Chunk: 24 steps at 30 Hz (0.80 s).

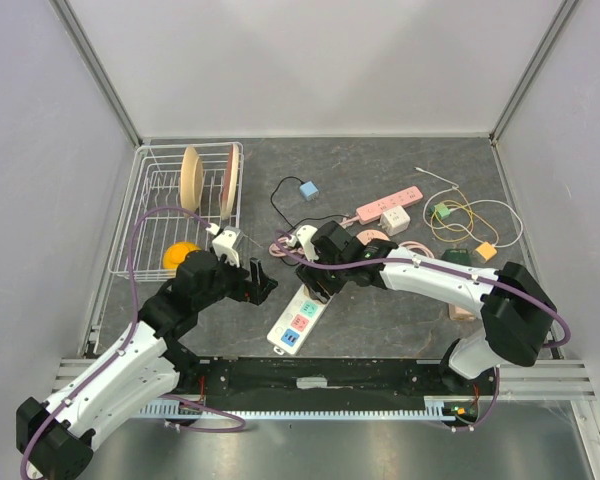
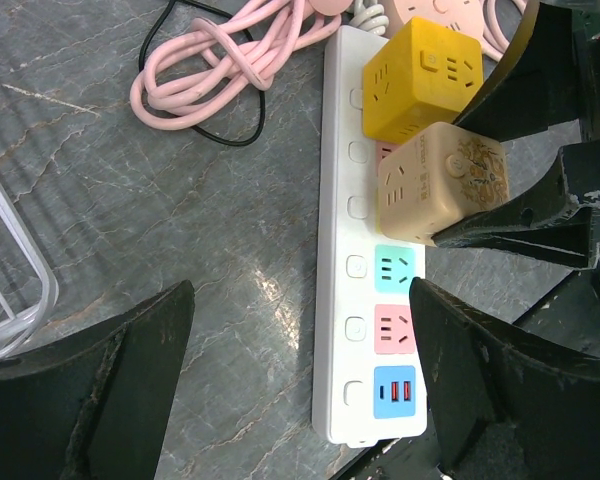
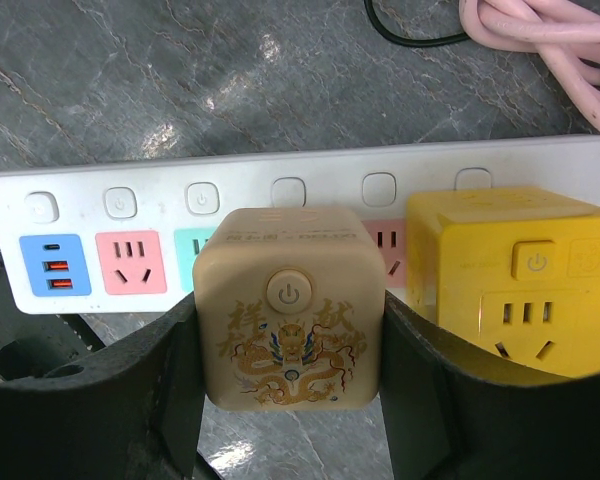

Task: Insert the plug
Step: Insert the plug into the socket.

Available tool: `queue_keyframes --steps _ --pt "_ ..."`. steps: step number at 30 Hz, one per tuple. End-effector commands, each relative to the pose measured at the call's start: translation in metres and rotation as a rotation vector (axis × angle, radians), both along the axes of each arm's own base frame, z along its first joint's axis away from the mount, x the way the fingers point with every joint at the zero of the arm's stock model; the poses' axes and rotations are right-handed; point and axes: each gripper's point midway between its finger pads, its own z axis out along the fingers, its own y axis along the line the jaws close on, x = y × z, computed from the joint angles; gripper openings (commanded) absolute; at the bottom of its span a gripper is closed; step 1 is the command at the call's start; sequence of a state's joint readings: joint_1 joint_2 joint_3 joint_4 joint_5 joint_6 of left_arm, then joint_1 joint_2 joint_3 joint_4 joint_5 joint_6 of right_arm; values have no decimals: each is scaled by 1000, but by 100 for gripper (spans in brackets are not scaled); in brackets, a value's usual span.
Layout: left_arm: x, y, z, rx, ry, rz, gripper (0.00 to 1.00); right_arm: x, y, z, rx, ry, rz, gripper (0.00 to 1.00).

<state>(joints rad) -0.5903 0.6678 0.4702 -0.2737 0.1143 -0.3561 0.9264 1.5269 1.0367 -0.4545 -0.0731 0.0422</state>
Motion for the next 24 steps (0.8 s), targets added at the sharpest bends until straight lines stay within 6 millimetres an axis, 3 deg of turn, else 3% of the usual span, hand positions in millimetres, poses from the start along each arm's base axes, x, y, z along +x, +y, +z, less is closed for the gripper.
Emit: queue_keyframes --steps 1,13,24 --pt "10 -3 20 -14 -83 -11 94 0 3 1 30 -4 -9 0" --pt "10 -3 20 -12 -84 -9 94 -5 -3 -2 4 8 15 0" --pt "10 -3 19 -7 -80 -7 94 -7 -6 -24 -84 51 36 0"
